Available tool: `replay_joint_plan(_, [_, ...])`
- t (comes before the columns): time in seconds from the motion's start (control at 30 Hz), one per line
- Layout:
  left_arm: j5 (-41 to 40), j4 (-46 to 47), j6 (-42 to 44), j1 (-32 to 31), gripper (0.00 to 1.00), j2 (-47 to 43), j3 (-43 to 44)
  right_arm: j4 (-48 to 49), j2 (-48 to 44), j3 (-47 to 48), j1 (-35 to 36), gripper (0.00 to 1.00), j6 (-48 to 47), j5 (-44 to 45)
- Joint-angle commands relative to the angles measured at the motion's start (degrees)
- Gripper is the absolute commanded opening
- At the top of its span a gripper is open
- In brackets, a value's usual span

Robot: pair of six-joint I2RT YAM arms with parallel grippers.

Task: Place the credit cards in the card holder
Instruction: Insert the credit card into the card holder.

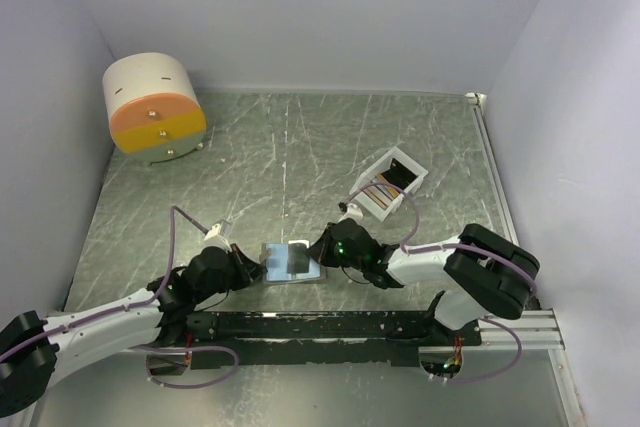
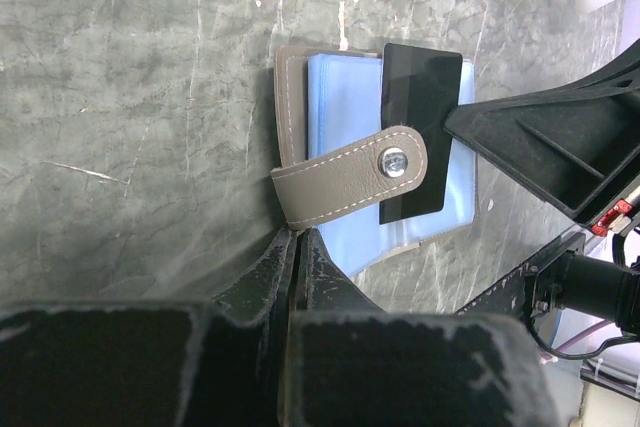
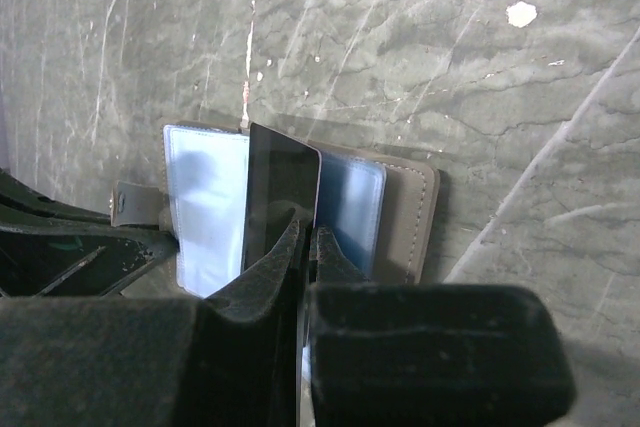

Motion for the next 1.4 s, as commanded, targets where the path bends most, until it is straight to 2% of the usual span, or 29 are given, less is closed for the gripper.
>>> replay_joint_plan(0.0, [-0.5,1.7,-0.3,-0.2,0.07,0.5,-0.8,0.2,1.2,-0.6,0.7,0.00,-0.8,0.5])
replay_joint_plan(0.33, [-1.3,0.0,-0.5,-0.2,0.07,-1.0,-0.7,-2.3,-1.6,-2.1,1.0,0.00,-0.9,1.7])
replay_joint_plan(0.6, [-1.3,-0.8,-0.6,-0.3,0.07,-1.4,-0.5,0.3,-2.7,-4.0,1.2,0.00,-1.2,1.0])
replay_joint_plan(1.37, [0.1,4.0,-3.3,-0.3,0.07,0.4,-2.3,3.9,-1.6,-1.5,2.1,0.00,0.2,7.8])
